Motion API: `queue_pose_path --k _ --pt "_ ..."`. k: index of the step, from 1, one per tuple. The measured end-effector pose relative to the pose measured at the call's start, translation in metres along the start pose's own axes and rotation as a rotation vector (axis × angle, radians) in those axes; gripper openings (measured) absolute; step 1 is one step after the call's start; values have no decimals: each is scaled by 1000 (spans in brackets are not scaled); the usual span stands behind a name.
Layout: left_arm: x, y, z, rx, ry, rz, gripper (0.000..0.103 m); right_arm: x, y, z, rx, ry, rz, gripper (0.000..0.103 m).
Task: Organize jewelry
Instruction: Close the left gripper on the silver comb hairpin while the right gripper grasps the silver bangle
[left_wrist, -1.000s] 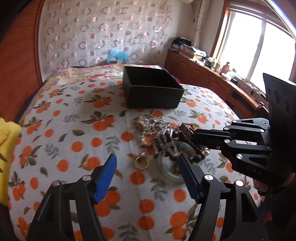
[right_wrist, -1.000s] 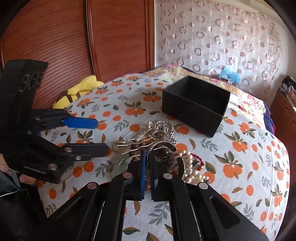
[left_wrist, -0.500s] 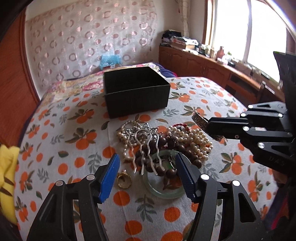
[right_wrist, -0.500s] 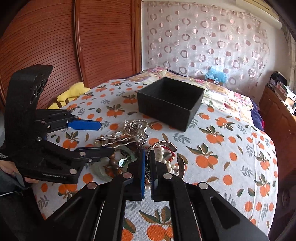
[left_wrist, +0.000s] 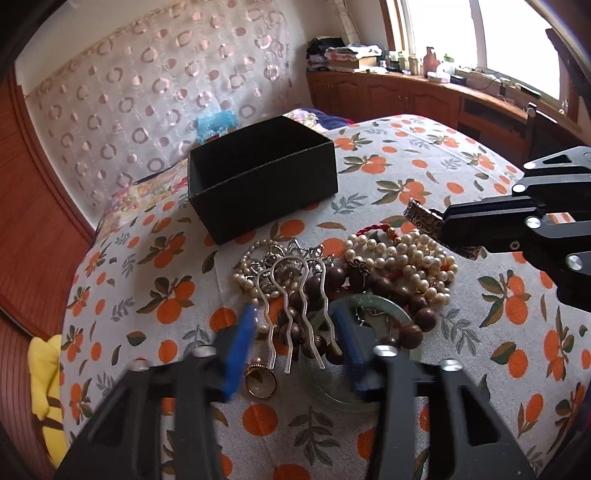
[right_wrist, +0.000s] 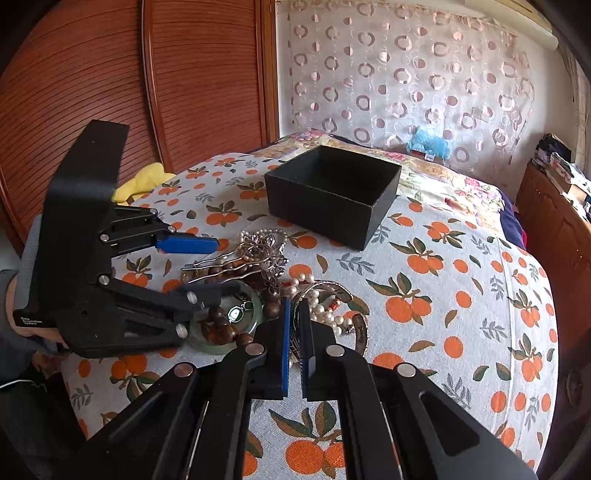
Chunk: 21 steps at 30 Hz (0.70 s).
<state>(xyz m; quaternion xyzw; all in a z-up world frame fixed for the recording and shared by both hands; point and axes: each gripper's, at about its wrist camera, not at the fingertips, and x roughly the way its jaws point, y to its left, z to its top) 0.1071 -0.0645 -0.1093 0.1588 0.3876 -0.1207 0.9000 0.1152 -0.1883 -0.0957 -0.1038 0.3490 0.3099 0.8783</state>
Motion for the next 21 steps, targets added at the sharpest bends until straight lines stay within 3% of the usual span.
queue_pose_path --k 4,7,9,10,21 --pt "-5 6 2 -11 -22 -42 30 1 -2 0 3 3 -4 5" --pt "-10 9 5 -28 -42 -64 10 0 -2 1 1 2 -5 5" --pt "-12 12 8 -35 -52 -62 8 1 -2 1 1 3 -6 5" --pt "-13 13 9 -40 -56 -67 2 1 -2 1 2 3 -5 5" --pt "-24 33 14 -112 -113 -75 1 3 -1 5 -11 9 -5 5"
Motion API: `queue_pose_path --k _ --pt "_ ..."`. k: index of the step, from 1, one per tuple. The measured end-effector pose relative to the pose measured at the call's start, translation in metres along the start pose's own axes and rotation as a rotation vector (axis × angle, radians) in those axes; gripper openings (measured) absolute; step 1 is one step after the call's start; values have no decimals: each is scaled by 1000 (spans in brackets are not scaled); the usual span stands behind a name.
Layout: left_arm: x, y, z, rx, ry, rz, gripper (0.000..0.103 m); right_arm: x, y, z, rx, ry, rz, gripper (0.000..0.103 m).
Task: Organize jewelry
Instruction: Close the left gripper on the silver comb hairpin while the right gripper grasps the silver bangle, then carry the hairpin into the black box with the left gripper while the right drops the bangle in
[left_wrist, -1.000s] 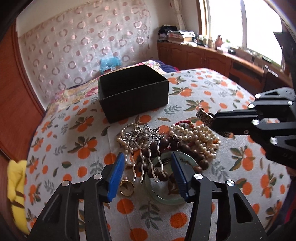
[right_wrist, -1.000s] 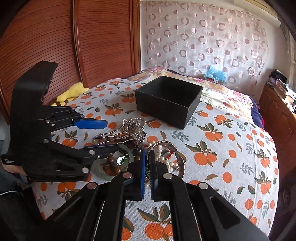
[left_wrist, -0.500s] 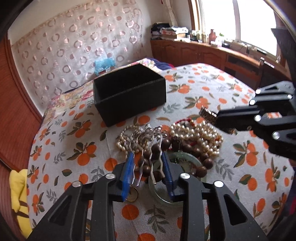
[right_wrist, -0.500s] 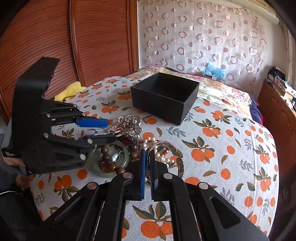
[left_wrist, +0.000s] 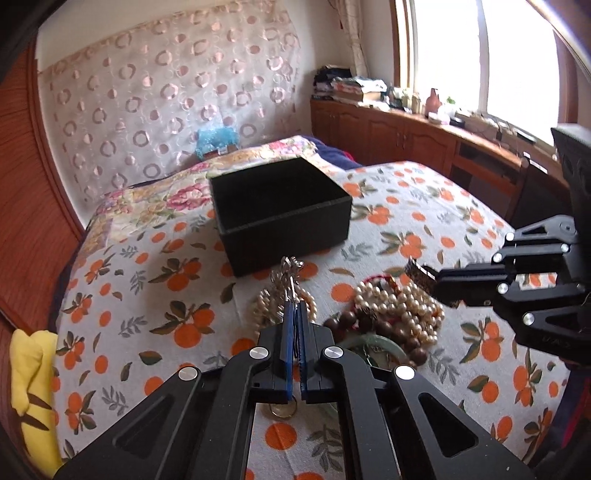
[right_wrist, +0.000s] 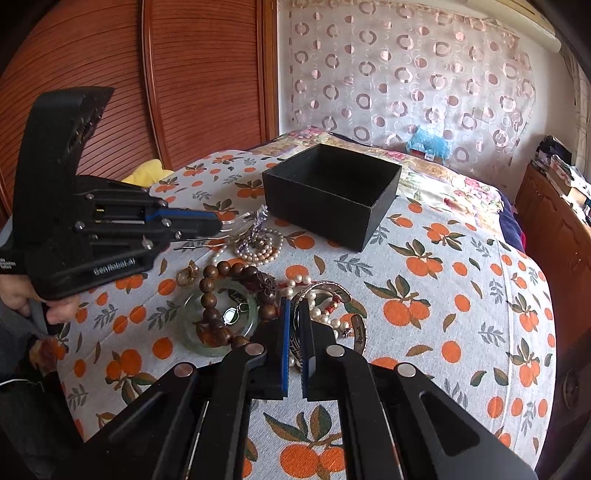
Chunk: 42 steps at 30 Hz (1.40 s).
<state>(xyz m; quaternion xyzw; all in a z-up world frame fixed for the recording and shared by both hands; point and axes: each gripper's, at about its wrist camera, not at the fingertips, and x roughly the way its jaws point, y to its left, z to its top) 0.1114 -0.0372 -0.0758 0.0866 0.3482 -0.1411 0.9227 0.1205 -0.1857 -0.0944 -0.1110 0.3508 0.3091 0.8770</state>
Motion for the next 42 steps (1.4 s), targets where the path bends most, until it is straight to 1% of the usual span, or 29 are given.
queue_pose_path --k 3,10,16,21,24,27,32,35,38,41,42 --pt "-7 7 5 -31 -30 -20 1 1 -2 6 -1 -6 2 5" --pt "-23 17 19 -61 -102 -27 1 5 -5 28 -32 -20 13 5" --pt "-28 32 36 -77 -137 -18 1 12 -7 65 -76 -53 19 5" --pt "-28 53 54 -96 -159 15 1 21 -10 104 -135 -91 20 5" --pt "-24 66 63 -111 -166 32 1 36 -15 121 -163 -90 16 5" --pt "-19 75 72 -118 -171 42 1 58 -23 133 -177 -62 12 5" --pt "-6 82 85 -117 -171 47 1 94 -35 135 -170 -17 19 7" --pt "2 82 92 -109 -170 41 1 105 -40 132 -139 -6 39 7" --pt "9 80 99 -99 -170 24 1 103 -48 127 -110 -6 53 7" --pt "18 74 106 -85 -165 2 1 97 -58 122 -91 -11 31 7" --pt "23 71 108 -79 -160 -7 1 94 -64 119 -81 -9 10 7"
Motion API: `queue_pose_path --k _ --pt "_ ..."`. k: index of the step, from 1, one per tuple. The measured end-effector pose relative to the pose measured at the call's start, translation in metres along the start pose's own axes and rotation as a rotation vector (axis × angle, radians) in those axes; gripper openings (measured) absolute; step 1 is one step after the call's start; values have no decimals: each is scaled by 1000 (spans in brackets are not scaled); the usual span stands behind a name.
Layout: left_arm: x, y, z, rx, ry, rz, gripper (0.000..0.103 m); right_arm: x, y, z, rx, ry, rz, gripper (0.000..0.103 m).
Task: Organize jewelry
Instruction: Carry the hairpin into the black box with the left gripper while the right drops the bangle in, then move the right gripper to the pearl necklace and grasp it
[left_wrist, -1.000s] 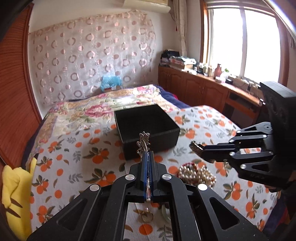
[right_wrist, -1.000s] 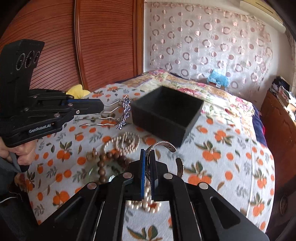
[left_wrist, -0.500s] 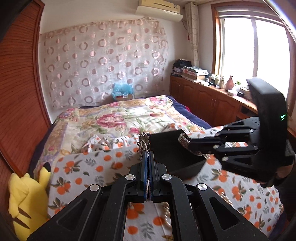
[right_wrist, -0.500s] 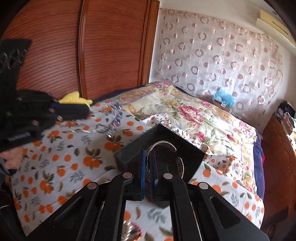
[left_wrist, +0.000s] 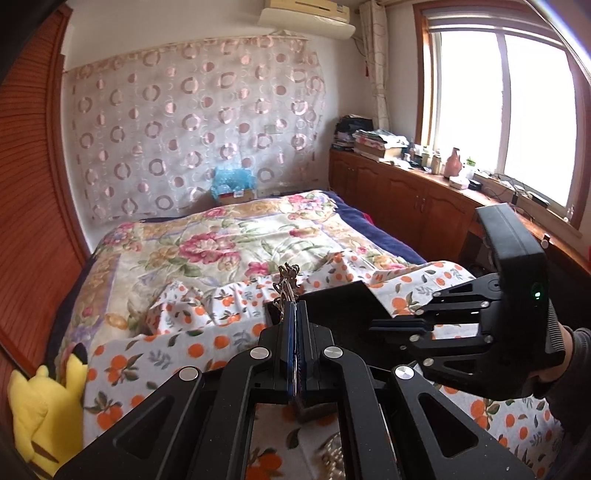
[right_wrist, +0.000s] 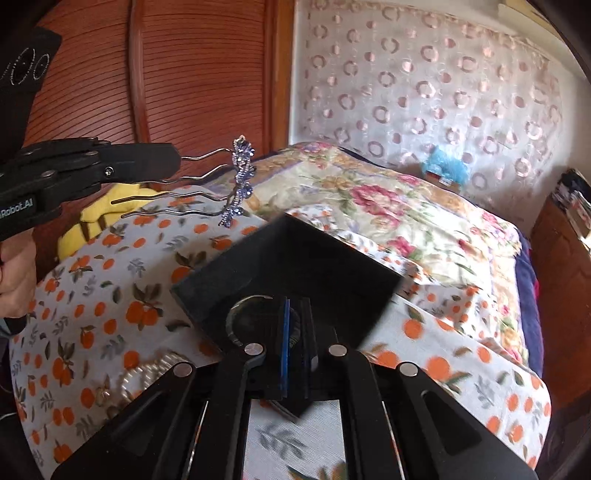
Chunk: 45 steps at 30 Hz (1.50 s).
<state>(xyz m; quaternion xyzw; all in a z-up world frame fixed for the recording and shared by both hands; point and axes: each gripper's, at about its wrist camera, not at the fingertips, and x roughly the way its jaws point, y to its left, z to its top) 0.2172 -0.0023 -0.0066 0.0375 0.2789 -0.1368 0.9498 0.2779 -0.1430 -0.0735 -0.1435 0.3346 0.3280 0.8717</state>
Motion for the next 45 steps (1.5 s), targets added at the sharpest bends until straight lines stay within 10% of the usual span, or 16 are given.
queue_pose_path --k 18,30,45 --pt "66 -39 0 41 114 -121 1 -11 -35 -40 74 18 -76 7" --pt "75 -43 -7 137 141 44 1 -14 -37 -45 86 23 -86 7" --pt "18 -29 -23 38 89 18 12 -50 -15 -71 124 -1 -108 7"
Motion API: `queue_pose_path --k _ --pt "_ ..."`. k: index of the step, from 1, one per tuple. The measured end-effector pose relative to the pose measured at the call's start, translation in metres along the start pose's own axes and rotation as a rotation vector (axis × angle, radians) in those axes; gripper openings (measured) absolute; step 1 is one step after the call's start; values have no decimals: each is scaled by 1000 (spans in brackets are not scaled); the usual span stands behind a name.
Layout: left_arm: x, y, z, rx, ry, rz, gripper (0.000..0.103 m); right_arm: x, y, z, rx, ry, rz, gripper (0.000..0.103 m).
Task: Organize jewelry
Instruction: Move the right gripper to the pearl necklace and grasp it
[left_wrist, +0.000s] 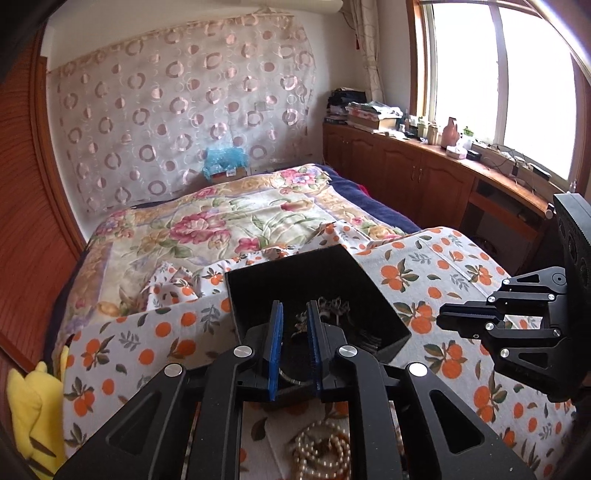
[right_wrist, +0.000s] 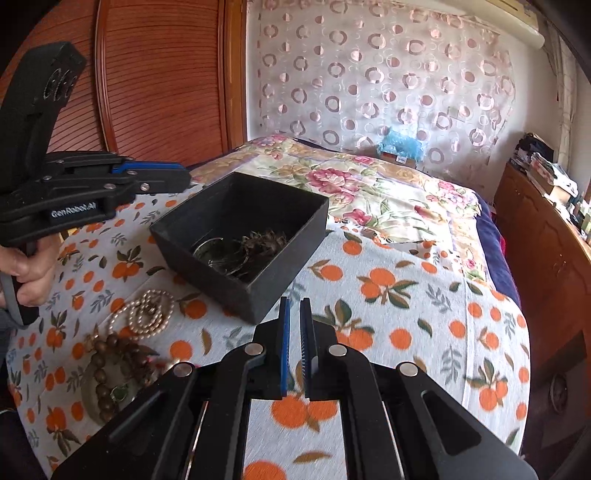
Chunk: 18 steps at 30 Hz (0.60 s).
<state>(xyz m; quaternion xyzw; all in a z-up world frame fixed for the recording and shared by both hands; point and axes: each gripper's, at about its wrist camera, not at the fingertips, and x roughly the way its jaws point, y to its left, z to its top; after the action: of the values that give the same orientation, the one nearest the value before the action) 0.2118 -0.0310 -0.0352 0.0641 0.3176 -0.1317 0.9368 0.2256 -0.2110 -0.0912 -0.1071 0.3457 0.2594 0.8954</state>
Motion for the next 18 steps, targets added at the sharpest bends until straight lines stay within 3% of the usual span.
queue_pose_path --k 11,14,18 --pt "-43 10 -52 -57 7 18 12 -20 29 -34 16 5 21 7" --pt "-51 10 -70 -69 17 24 12 -23 38 -44 16 13 26 16" --pt "-64 9 -91 -88 28 22 12 -30 48 -59 25 25 35 16"
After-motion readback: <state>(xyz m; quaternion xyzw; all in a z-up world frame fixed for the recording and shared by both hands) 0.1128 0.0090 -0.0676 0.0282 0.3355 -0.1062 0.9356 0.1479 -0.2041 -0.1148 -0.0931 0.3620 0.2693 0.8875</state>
